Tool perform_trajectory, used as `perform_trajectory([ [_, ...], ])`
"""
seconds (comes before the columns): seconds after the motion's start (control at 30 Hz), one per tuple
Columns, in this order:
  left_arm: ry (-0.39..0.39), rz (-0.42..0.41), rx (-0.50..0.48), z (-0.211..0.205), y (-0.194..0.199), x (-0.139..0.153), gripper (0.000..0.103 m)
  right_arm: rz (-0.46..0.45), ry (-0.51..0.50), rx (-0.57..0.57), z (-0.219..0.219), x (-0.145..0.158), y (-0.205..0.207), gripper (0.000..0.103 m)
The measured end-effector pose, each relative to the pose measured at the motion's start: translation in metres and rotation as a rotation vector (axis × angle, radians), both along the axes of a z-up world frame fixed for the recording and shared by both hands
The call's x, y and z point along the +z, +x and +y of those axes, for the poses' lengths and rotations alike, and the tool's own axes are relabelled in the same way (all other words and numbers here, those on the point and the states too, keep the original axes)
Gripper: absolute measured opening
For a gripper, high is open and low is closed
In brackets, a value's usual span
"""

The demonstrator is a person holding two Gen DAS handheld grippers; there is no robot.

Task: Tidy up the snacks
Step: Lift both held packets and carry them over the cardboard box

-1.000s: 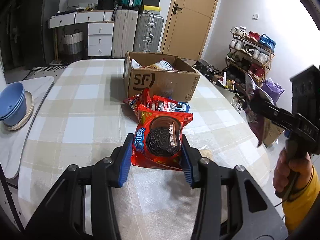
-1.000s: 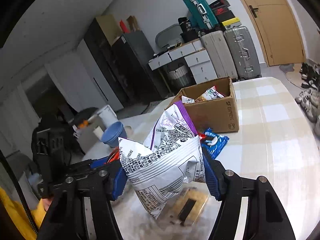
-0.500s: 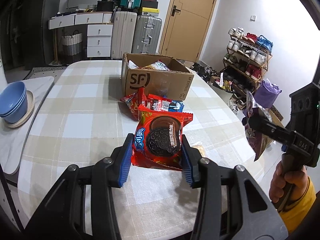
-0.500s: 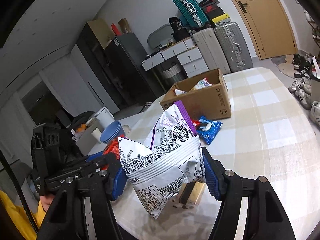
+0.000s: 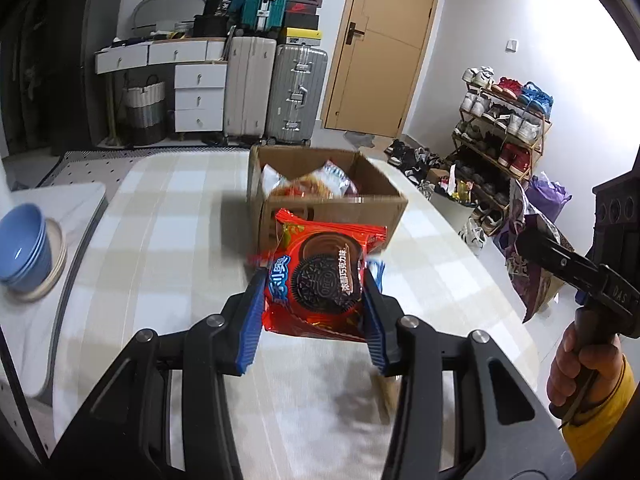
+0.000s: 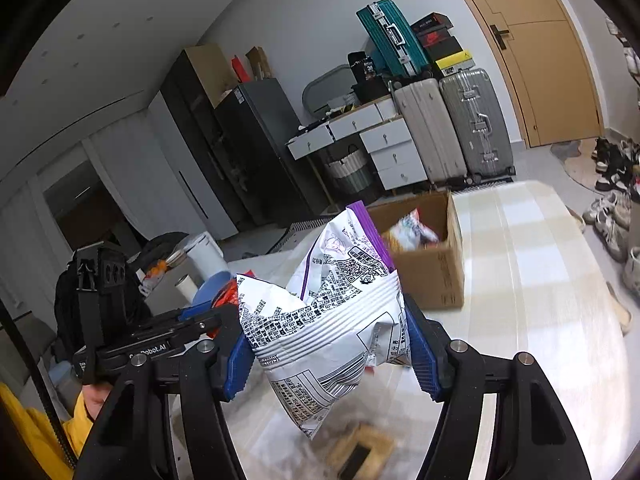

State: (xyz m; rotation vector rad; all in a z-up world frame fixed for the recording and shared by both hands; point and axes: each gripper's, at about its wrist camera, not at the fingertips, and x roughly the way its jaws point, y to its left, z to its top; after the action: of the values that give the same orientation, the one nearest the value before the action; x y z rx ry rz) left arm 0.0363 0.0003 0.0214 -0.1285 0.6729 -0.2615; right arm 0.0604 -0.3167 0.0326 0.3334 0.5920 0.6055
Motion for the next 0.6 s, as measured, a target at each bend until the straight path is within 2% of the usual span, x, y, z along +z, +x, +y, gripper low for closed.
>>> perform_trajectory([
  [0.2,0.041,-0.027,-0.013,-0.009,0.065,0.019,0.04,-0.024,-0.019,0.003,0.005,0.019,0.05,0.067],
  [0.43,0.059,-0.012,-0.034,-0.026,0.152,0.032,0.04,-0.006,-0.035,0.027,0.019,0.037,0.116,0.067],
  [0.6,0.127,0.012,-0.039,-0.047,0.224,0.024,0.04,0.058,-0.071,0.004,0.029,0.031,0.17,0.068],
])
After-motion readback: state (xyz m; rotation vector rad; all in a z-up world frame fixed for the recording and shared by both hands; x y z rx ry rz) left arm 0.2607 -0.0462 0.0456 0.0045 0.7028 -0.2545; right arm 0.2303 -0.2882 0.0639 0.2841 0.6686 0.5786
